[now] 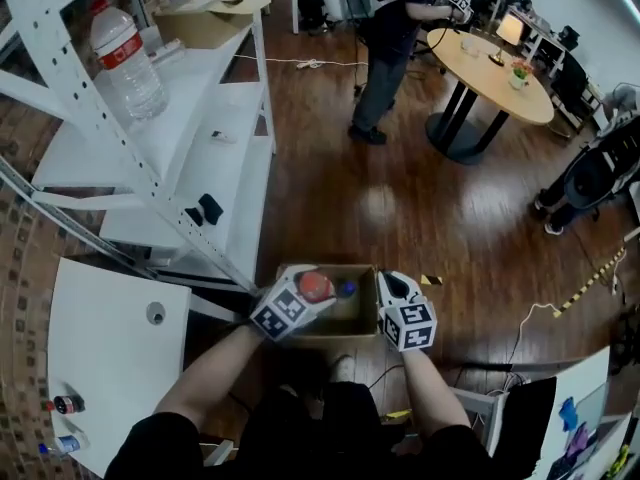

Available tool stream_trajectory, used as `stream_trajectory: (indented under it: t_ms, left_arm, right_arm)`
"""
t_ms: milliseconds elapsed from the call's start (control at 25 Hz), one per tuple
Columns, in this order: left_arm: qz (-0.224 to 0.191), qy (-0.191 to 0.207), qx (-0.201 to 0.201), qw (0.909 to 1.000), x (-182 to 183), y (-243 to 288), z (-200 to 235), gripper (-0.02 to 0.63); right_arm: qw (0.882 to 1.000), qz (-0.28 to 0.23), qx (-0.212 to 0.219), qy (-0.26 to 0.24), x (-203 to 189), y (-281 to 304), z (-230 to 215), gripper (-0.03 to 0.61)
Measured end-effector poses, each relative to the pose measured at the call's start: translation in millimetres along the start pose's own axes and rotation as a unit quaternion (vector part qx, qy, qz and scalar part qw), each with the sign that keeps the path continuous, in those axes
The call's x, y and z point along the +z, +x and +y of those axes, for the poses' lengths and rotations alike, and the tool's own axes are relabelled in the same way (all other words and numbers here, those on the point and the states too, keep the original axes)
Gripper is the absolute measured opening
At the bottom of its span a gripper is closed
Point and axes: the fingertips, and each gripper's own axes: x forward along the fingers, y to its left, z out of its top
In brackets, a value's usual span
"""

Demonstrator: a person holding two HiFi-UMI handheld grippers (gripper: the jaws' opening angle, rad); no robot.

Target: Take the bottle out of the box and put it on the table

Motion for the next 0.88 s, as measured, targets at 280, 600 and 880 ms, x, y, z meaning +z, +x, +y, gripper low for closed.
stream_trajectory:
  t_ms: [280, 600, 880]
  left_arm:
    - [-0.038, -0.019, 0.058, 0.9974, 70, -138, -5, 0.308]
    - [-0.051, -0.027, 0.149, 0.9872, 68, -227, -3, 0.308]
    - [-0.056, -0.040, 0.217, 0.9737, 50, -306, -6, 0.310]
  right_arm:
    - [0.998, -0.040, 0.047, -0.030, 96, -53, 71, 0.005]
    - [0.989, -0.054, 0.126, -0.064, 124, -66, 160, 0.005]
    - [0.969, -0.068, 0.209, -0.112, 147, -57, 260, 0.005]
